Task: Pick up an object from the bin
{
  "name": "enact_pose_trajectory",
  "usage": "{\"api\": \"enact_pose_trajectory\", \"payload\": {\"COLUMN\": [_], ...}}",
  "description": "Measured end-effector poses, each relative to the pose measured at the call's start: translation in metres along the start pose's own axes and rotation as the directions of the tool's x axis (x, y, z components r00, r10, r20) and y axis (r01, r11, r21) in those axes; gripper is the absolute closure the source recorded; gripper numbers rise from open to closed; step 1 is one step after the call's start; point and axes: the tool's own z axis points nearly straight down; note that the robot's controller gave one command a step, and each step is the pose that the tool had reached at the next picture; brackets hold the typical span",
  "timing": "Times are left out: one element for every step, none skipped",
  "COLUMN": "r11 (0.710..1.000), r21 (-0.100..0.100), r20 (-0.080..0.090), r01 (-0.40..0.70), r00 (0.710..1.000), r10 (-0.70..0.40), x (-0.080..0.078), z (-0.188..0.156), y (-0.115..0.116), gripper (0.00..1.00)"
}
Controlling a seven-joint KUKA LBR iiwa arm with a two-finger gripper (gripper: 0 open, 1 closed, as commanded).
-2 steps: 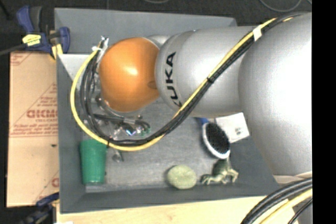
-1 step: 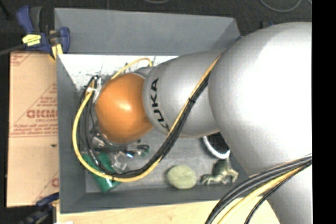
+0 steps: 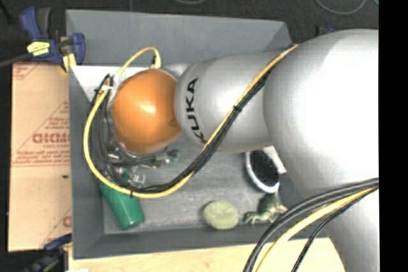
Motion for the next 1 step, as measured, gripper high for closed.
{"api": "enact_pose_trajectory", "payload": {"r11": [1.0], "r21": [0.0], "r20": [0.0], "r01": [-0.001], "r00": [1.0], "r10": [0.001], "x": [0.0], "z": [0.0], "y": [0.0], "gripper": [1.0]}}
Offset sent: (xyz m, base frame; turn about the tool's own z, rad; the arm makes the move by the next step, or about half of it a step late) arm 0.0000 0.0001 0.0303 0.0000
